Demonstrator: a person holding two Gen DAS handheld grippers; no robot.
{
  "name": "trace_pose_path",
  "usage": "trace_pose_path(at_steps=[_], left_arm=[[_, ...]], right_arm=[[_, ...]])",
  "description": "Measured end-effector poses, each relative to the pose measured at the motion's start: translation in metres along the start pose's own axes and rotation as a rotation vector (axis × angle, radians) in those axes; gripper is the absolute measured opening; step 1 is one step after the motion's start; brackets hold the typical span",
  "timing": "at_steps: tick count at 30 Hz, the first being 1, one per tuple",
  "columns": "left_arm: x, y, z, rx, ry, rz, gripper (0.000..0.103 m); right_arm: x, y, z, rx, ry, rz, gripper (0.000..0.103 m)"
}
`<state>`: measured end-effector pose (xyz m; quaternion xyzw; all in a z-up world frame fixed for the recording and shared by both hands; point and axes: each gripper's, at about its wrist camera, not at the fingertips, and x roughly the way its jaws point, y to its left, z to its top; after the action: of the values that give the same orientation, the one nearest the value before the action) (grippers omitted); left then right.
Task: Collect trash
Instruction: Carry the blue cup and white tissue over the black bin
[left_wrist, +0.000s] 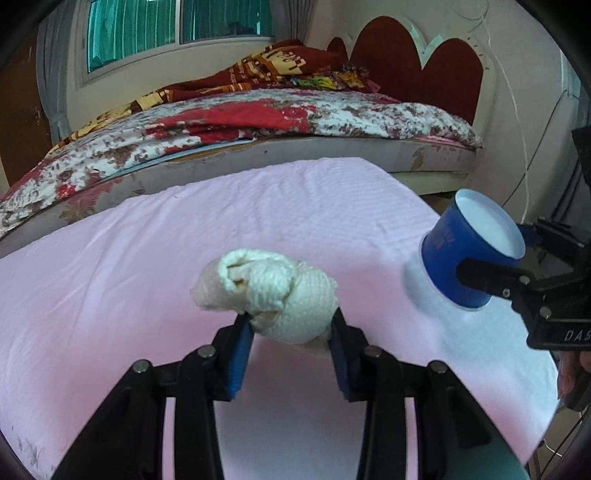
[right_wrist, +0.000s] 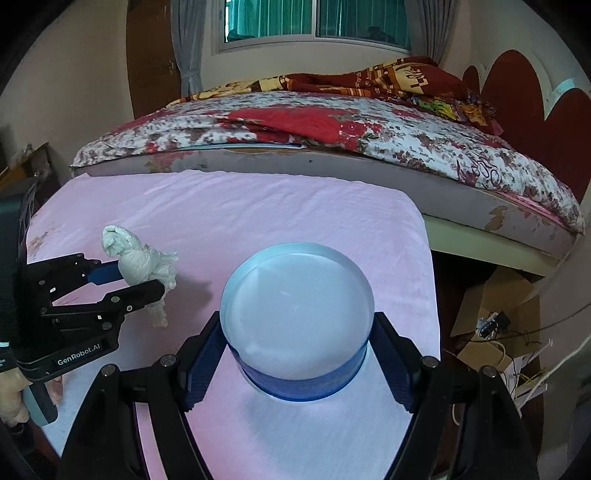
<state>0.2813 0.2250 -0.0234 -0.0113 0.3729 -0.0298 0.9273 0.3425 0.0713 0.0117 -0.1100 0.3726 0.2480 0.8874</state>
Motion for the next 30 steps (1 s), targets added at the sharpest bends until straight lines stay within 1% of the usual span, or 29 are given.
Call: trace_pose_path(at_steps=[5, 11, 18, 24, 30], left_arm=[[-0.032, -0.009, -0.013, 0.009, -0.025, -0.012, 0.04], [-0.073, -0.018, -0.03, -0.017, -0.064, -0.03, 0.04], [-0.098, -0.034, -0.045, 0.004, -0.078, -0.043, 0.04], [-0.112, -0.059, -0.054, 0.033, -0.093, -0.075, 0.04], [-0.122, -0.1, -0.065, 0.081, -0.095, -0.128, 0.04]], right_arm=[[-0.04, 0.014, -0.025, 0.01, -0.022, 0.003, 0.079], [-0.083, 0.022, -0.054, 0.029, -0.051, 0.006, 0.079], [-0.12, 0.022, -0.078, 0.036, -0.073, 0.003, 0.079], [-0.156, 0.012, -0.102, 0.045, -0.092, -0.011, 0.079], [-0.195, -0.013, -0.131, 0.037, -0.101, -0.054, 0.079]])
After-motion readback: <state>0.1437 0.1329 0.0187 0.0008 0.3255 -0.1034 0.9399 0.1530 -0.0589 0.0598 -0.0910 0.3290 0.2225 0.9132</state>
